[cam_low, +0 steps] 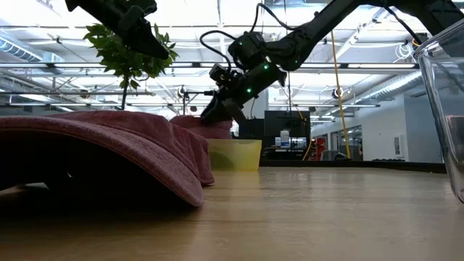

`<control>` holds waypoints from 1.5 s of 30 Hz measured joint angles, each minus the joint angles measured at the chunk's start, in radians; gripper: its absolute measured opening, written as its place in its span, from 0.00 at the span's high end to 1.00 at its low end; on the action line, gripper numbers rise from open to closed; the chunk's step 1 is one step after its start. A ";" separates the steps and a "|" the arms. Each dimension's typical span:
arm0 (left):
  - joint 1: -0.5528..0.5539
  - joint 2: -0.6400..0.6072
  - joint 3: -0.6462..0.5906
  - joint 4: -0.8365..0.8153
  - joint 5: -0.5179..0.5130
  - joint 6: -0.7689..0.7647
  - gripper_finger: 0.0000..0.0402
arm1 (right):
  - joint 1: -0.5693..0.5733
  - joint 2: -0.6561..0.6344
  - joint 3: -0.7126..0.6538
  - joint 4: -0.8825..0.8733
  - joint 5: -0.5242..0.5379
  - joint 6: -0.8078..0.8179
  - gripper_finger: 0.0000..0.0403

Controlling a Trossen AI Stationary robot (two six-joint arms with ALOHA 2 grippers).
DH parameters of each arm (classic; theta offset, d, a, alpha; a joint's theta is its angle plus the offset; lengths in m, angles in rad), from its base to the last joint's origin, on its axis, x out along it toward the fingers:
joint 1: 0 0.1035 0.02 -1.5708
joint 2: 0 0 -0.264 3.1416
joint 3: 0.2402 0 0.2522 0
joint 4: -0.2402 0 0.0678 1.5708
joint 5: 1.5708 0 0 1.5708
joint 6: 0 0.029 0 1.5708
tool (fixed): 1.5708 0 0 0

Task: Pick & Place hat
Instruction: Put the top red cap into the yellow bin

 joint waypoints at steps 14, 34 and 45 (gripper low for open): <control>0.000 0.011 0.000 0.001 0.000 -0.003 0.77 | 0.055 -0.031 -0.001 0.103 0.294 0.103 0.50; 0.059 0.405 0.000 0.263 -0.169 0.047 0.77 | -0.043 -0.035 -0.057 0.148 0.389 0.437 0.77; 0.158 0.539 -0.001 0.400 -0.172 0.010 0.77 | -0.077 -0.035 -0.242 0.363 0.336 0.525 0.87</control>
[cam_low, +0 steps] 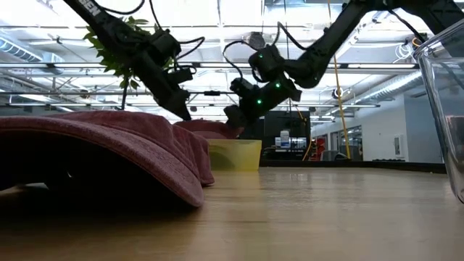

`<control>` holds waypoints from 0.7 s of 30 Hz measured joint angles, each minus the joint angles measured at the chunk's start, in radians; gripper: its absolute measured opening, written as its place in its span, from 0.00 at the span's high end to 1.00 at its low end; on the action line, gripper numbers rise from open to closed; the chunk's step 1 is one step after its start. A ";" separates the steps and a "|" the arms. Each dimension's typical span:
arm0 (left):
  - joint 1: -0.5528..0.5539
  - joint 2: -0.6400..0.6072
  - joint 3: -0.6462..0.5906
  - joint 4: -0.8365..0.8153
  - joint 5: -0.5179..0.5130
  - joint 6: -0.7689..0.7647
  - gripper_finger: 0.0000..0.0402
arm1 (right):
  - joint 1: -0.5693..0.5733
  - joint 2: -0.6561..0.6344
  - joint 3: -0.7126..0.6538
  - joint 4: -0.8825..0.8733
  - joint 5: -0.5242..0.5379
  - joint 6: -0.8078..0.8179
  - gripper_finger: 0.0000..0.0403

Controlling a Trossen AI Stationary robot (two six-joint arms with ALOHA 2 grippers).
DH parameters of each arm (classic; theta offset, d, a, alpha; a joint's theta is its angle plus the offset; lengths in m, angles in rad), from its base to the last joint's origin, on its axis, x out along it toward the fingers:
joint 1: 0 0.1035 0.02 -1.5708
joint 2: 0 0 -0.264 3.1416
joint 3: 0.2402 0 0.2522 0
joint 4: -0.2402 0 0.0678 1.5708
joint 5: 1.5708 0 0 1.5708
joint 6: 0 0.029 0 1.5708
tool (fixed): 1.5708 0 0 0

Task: Pick & Place hat
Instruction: Put the top red cap into the yellow bin

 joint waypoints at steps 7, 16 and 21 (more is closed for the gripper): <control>0.037 0.057 0.001 -0.003 0.004 -0.014 0.77 | 0.002 0.000 -0.029 0.089 -0.002 0.033 0.89; 0.058 0.085 0.001 0.014 0.063 -0.013 0.77 | 0.009 0.009 -0.029 0.044 -0.003 0.107 0.92; 0.059 0.086 0.001 0.014 0.064 -0.023 0.77 | 0.009 0.051 -0.029 0.046 -0.003 0.147 0.94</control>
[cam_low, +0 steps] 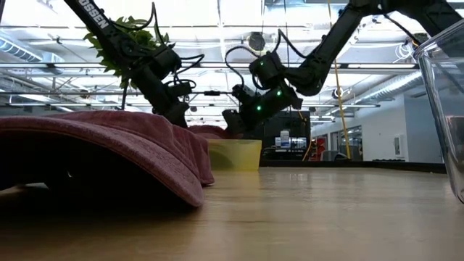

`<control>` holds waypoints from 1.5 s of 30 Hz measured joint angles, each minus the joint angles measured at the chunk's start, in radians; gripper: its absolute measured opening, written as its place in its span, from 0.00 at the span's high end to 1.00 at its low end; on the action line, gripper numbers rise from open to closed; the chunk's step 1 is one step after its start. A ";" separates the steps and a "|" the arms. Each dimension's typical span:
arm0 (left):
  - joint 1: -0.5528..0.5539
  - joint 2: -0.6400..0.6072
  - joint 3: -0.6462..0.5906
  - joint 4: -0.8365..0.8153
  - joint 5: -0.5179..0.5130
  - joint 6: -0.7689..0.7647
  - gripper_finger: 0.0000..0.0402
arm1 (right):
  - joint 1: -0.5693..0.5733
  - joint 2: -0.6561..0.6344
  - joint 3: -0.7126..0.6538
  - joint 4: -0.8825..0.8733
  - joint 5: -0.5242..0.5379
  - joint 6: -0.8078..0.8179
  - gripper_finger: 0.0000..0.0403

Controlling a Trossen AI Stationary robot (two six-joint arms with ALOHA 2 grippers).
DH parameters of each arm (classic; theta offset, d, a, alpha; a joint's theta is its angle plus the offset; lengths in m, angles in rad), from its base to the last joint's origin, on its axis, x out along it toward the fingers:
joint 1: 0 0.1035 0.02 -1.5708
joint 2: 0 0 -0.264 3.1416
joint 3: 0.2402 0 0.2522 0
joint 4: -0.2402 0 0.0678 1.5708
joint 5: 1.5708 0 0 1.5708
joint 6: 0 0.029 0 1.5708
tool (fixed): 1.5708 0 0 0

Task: Pick & Place hat
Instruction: Put the top red cap into the yellow bin, then adjust the yellow bin on the table

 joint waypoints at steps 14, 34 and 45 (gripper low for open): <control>0.008 0.000 0.000 -0.040 -0.022 -0.003 0.77 | 0.006 0.041 0.000 -0.009 -0.006 0.016 0.95; 0.014 0.000 0.000 -0.052 -0.007 -0.034 0.77 | 0.060 -0.086 -0.002 -0.121 0.000 -0.018 0.96; -0.005 -0.100 -0.002 -0.102 -0.004 -0.039 0.77 | 0.092 -0.181 -0.002 -0.252 0.001 -0.037 0.96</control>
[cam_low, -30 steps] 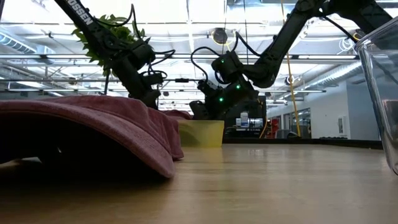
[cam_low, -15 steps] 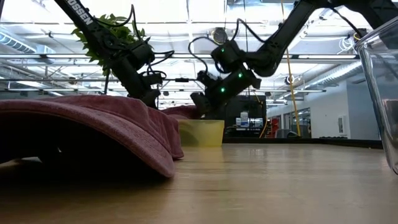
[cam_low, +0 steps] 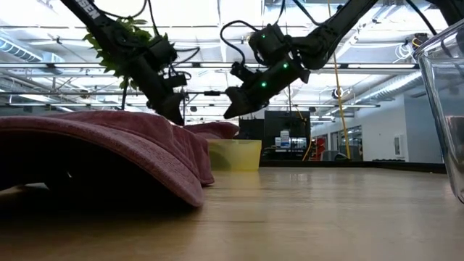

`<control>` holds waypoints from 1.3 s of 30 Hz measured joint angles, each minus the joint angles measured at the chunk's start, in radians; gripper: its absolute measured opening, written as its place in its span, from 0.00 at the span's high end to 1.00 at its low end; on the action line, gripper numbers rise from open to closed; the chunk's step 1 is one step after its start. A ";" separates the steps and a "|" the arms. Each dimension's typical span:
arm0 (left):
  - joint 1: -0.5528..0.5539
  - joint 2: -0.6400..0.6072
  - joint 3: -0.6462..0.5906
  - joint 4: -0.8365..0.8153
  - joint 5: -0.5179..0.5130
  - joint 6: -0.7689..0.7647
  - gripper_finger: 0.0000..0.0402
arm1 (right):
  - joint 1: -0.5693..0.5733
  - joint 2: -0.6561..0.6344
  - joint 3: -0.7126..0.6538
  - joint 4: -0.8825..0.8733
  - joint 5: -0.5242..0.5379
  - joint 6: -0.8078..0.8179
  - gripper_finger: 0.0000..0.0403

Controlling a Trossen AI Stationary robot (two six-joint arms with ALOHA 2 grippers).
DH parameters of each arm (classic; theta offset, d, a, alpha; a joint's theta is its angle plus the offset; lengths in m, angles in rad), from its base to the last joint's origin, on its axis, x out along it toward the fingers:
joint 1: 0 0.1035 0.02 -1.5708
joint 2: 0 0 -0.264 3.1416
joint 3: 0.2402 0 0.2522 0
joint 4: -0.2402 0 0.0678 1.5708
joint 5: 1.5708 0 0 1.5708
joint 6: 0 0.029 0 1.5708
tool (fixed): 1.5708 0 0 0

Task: Pick & Place hat
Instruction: Adjust the yellow bin on the table

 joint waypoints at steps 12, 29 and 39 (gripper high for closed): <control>-0.067 -0.157 0.000 -0.219 0.067 0.003 0.77 | 0.009 -0.036 0.000 -0.170 -0.097 0.041 0.96; -0.313 -0.118 0.001 -0.414 0.314 -0.010 0.77 | 0.137 -0.100 0.001 -0.264 -0.176 0.021 0.96; -0.322 -0.008 0.002 -0.436 0.153 0.033 0.77 | 0.137 -0.286 0.001 -0.413 -0.179 0.022 0.96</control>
